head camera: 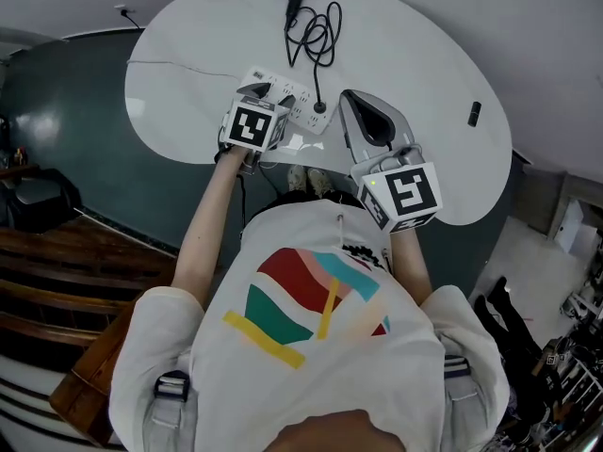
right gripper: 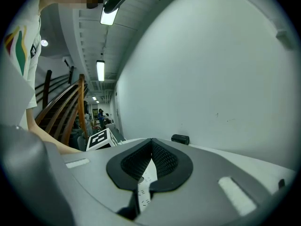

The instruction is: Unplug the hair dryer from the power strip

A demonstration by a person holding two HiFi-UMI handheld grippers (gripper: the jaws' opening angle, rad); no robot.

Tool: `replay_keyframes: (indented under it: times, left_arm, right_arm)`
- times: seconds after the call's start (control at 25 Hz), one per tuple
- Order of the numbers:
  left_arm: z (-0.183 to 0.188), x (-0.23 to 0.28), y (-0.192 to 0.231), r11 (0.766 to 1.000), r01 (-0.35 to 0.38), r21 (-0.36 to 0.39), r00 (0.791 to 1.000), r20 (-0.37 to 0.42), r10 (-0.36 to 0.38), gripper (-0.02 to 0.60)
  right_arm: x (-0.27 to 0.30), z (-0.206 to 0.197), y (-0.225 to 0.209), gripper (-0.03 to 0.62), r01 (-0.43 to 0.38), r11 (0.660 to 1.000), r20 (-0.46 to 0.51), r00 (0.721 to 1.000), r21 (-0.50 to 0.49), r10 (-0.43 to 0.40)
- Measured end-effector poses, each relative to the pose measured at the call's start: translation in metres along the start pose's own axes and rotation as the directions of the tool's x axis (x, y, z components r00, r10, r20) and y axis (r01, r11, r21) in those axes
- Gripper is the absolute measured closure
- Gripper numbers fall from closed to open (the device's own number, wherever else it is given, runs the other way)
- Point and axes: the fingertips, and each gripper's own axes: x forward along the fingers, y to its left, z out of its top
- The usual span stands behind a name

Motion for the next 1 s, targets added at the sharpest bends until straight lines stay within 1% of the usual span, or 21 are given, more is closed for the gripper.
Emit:
replay_keyframes:
  times: [0.16,0.28,0.4,0.48,0.6,0.68,0.8,0.88,0.96,1.0]
  left_arm:
    - [-0.014,0.02,0.003,1.0,0.021,0.003,0.995,-0.099,-0.02,0.383]
    - [-0.019,0.029,0.003,0.999,0.038,-0.005,0.989,-0.14,-0.038,0.387]
    - [-0.025,0.034,0.006,1.0,0.023,0.002,0.985,-0.171,-0.023,0.39]
    - [-0.022,0.034,0.009,0.999,0.003,0.035,0.986,-0.167,0.003,0.39]
    - [-0.009,0.031,0.006,0.992,-0.025,0.121,0.992,-0.117,0.039,0.394]
    - [-0.008,0.031,0.005,0.991,-0.029,0.132,0.993,-0.111,0.044,0.399]
    - [-0.012,0.031,0.005,0.992,-0.022,0.121,0.99,-0.135,0.038,0.399]
    - [-0.003,0.029,0.007,0.989,-0.035,0.142,0.992,-0.117,0.052,0.399]
    - [-0.001,0.029,0.009,0.988,-0.044,0.148,0.991,-0.115,0.062,0.399]
    - [-0.001,0.029,0.01,0.988,-0.047,0.147,0.991,-0.116,0.064,0.397]
  right_arm:
    - [-0.004,-0.007,-0.009,0.582,0.026,1.0,-0.017,1.0,0.006,-0.026]
    - [-0.006,-0.011,-0.014,0.582,0.041,0.999,-0.027,0.999,0.001,-0.041]
    - [-0.006,-0.013,-0.016,0.582,0.047,0.999,-0.035,0.998,-0.008,-0.047]
    - [-0.005,-0.015,-0.018,0.582,0.048,0.999,-0.039,0.998,-0.012,-0.048]
    - [-0.002,-0.017,-0.019,0.582,0.044,0.999,-0.042,0.998,-0.006,-0.044]
    - [0.001,-0.018,-0.019,0.582,0.039,0.999,-0.043,0.998,-0.001,-0.039]
    - [0.006,-0.019,-0.018,0.587,0.024,1.0,-0.05,0.998,-0.001,-0.024]
    - [0.011,-0.024,-0.019,0.589,0.009,1.0,-0.064,0.998,-0.004,-0.009]
    - [0.02,-0.039,-0.02,0.591,-0.015,1.0,-0.101,0.995,-0.021,0.012]
    - [0.027,-0.052,-0.02,0.59,-0.04,0.998,-0.136,0.99,-0.039,0.034]
